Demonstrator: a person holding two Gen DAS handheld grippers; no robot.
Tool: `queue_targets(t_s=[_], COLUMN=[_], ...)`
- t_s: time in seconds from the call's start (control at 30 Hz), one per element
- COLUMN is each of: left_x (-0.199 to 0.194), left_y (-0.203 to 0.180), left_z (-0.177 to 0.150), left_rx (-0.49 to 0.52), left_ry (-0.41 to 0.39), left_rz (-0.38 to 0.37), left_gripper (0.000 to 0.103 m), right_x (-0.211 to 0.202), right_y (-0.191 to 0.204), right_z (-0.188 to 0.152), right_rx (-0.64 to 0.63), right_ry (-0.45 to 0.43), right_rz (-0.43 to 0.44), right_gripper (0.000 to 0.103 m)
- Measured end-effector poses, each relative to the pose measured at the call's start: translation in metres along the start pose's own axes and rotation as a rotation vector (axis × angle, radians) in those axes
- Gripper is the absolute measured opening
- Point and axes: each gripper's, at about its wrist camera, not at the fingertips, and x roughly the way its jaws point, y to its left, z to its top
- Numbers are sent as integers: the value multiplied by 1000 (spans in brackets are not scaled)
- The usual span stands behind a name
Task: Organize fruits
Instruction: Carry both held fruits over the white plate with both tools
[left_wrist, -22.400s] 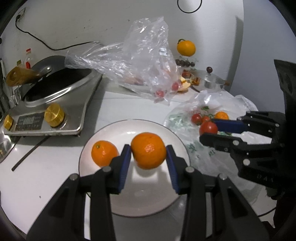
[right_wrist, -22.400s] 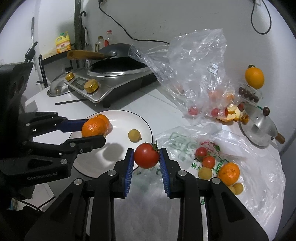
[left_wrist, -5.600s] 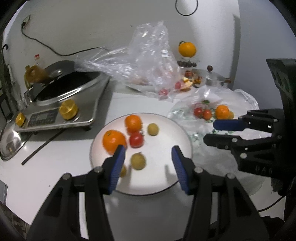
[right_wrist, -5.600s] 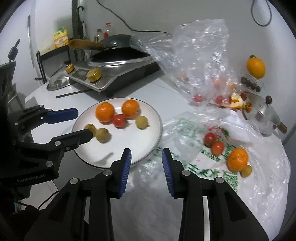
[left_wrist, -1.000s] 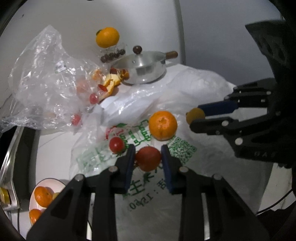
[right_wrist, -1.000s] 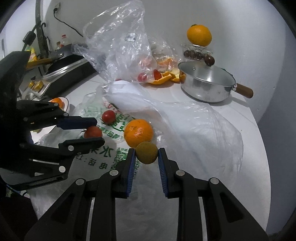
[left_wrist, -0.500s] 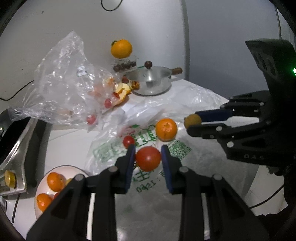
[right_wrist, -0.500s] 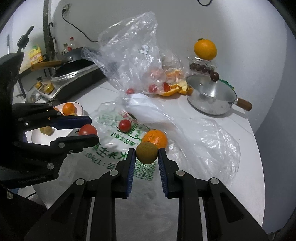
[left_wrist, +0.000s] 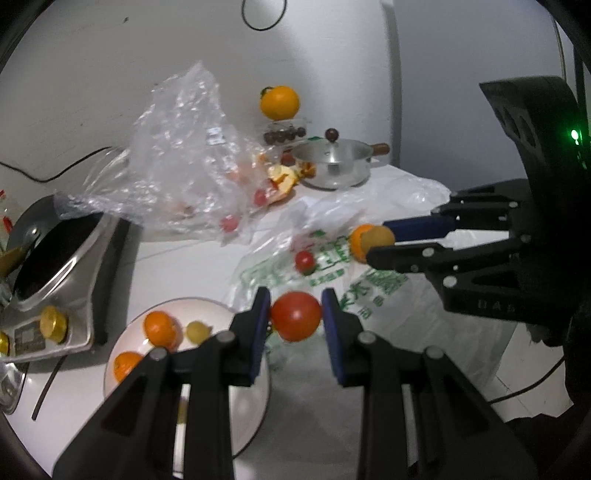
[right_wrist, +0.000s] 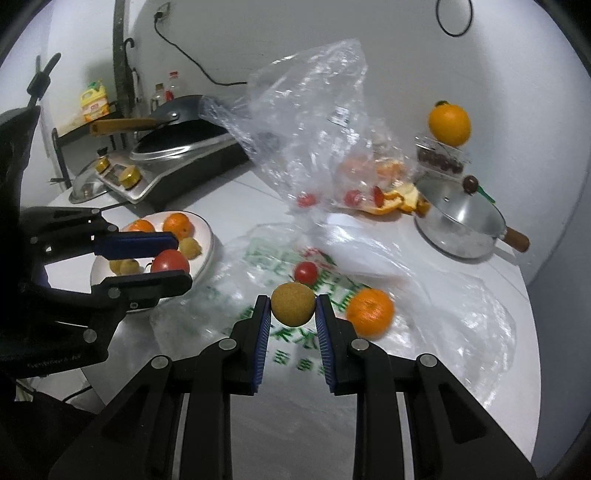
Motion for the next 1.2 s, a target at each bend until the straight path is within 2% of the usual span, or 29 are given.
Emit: queue_targets(t_s=[0.3,0.67,1.0,1.2], left_x=[-11,-12,-18,-13], left_y=[31,50,74,83], left_z=[-25,-53,-61,-59], left_rx=[-53,-111,-141,-146], left_ry=[10,29,23,24], left_rz=[24,23,50,53], left_gripper=[29,29,29,29], right_x=[17,50,81,94], right_y=[34,72,95,99], right_z=[15,32,38,36], right_rx=[-41,-88,-108,-112], right_ry=[9,35,73,99], right_rz=[40,114,179,175], right_gripper=[27,27,27,27])
